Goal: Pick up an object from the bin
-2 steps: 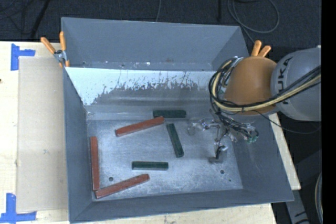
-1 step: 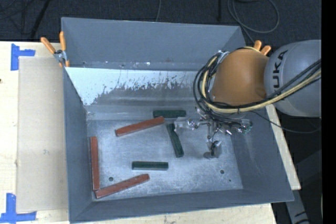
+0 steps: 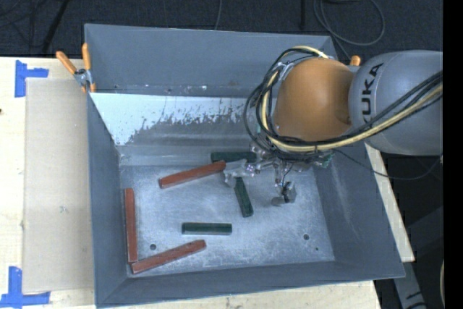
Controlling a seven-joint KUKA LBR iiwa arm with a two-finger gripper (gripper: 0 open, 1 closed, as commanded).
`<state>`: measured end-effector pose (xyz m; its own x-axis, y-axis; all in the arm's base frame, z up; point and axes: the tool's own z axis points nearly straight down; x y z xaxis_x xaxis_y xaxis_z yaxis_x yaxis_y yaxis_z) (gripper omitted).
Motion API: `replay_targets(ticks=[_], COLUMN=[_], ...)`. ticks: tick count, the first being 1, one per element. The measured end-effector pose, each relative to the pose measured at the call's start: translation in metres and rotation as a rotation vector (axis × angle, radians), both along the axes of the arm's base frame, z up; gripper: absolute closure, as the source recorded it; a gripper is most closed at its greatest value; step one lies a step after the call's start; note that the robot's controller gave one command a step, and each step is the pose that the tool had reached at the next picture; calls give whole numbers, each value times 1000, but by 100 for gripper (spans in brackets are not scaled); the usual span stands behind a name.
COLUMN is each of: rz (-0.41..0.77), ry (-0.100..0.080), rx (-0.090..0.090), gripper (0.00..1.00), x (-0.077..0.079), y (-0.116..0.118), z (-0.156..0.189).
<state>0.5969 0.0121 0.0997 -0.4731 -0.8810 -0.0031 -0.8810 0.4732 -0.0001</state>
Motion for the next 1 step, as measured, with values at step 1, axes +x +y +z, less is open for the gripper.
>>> replay_targets(ticks=[1], rz=[572], ry=[3], rx=[-1], gripper=[0], x=[1], y=[-7], z=[-31])
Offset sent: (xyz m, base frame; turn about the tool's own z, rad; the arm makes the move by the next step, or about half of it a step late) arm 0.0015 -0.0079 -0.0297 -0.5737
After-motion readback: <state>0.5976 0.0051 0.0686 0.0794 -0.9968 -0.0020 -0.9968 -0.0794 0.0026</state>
